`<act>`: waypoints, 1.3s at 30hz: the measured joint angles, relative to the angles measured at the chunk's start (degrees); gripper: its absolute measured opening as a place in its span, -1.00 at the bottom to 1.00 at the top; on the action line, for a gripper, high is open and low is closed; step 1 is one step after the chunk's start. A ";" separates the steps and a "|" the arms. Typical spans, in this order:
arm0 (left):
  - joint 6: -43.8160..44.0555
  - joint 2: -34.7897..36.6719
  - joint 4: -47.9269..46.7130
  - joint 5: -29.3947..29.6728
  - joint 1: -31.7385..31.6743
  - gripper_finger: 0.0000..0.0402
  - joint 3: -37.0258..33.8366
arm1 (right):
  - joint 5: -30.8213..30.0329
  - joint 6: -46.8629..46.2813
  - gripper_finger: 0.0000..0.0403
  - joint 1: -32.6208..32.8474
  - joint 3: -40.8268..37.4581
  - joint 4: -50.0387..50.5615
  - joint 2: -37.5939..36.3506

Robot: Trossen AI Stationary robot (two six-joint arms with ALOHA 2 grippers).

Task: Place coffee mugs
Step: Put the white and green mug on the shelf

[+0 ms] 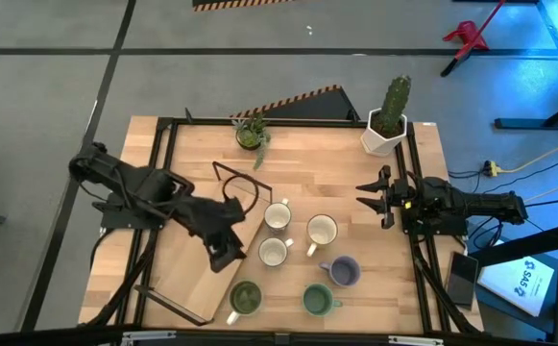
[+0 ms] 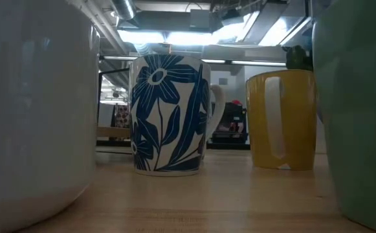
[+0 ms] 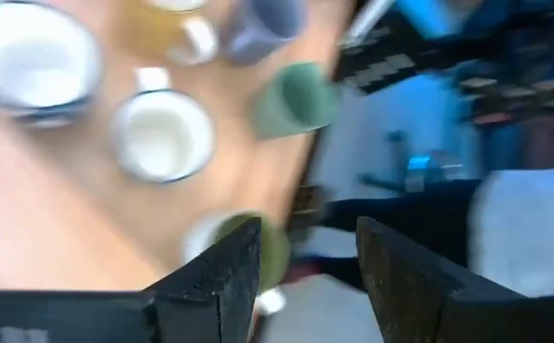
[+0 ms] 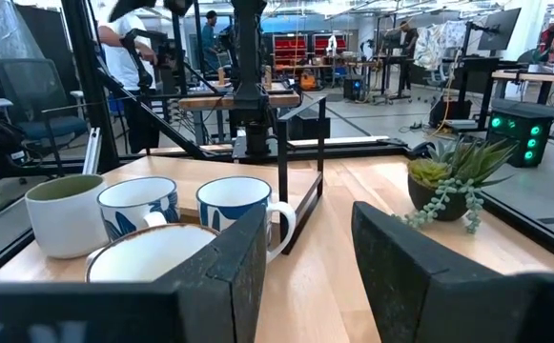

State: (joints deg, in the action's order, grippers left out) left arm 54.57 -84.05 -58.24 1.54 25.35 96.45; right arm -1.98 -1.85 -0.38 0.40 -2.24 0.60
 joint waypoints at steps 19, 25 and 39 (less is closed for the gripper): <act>-13.18 -18.53 -9.02 -6.69 5.58 0.05 3.05 | 1.60 -1.53 -0.29 0.00 0.00 1.05 0.00; -13.09 -21.50 -8.66 -3.85 6.74 0.19 3.05 | 1.62 -1.50 -0.29 0.00 0.00 1.07 0.00; -10.97 -22.47 6.17 2.80 10.15 0.19 -10.19 | 1.62 -0.80 -0.29 0.00 0.02 1.36 0.02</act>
State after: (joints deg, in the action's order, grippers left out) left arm 43.59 -106.52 -52.07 4.34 35.50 86.26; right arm -0.36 -2.66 -0.38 0.43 -0.89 0.62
